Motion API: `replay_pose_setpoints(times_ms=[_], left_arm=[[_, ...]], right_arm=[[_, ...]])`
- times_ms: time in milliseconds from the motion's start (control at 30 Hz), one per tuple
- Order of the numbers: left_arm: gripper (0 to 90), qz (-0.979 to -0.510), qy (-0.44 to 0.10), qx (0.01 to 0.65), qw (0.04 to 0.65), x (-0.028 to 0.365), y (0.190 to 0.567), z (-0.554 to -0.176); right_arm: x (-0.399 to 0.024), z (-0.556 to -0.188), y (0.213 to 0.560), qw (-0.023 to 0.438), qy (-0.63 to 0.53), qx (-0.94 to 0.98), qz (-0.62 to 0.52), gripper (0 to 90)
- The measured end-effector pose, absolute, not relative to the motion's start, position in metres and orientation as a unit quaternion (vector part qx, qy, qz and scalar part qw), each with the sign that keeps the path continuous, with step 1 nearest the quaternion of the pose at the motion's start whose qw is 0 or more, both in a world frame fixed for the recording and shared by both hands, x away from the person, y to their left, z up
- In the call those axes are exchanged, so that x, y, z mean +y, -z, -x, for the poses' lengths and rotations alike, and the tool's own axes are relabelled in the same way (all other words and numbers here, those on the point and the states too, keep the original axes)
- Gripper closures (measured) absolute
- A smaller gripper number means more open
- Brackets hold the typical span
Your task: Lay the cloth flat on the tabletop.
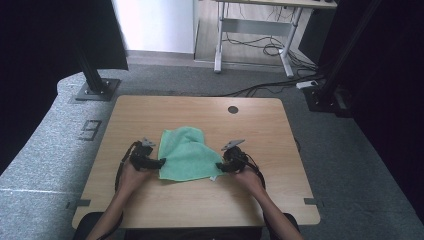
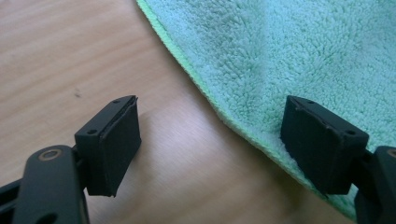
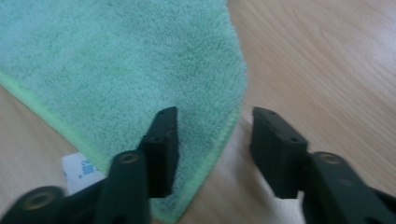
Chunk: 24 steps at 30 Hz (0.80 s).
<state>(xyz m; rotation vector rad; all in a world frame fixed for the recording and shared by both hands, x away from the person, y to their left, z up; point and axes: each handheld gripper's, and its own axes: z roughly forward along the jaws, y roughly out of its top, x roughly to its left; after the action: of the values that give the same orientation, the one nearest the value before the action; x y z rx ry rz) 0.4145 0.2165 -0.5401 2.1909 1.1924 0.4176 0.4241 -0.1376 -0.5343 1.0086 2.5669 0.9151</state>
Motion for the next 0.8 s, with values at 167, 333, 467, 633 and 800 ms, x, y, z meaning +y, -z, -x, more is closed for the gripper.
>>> replay_pose_setpoints(times_ms=[167,333,467,633,800], left_arm=[[19.7,-0.823,-0.172,0.445,0.307,0.215,0.541,-0.405],[18.8,-0.819,-0.190,0.441,0.315,0.215,0.535,-0.400],[19.3,-0.815,-0.191,0.447,0.314,0.219,0.536,-0.397],[19.9,-0.812,-0.181,0.457,0.315,0.221,0.544,-0.400],[19.8,-0.808,-0.178,0.460,0.323,0.222,0.545,-0.400]], right_arm=[[-0.135,-0.432,0.521,0.142,-0.329,0.865,-0.353,33.7],[-0.120,-0.453,0.511,0.128,-0.348,0.859,-0.354,36.8],[-0.108,-0.466,0.511,0.115,-0.345,0.865,-0.345,40.8],[-0.088,-0.476,0.525,0.086,-0.327,0.884,-0.324,56.4],[-0.081,-0.471,0.520,0.088,-0.304,0.891,-0.327,81.4]])
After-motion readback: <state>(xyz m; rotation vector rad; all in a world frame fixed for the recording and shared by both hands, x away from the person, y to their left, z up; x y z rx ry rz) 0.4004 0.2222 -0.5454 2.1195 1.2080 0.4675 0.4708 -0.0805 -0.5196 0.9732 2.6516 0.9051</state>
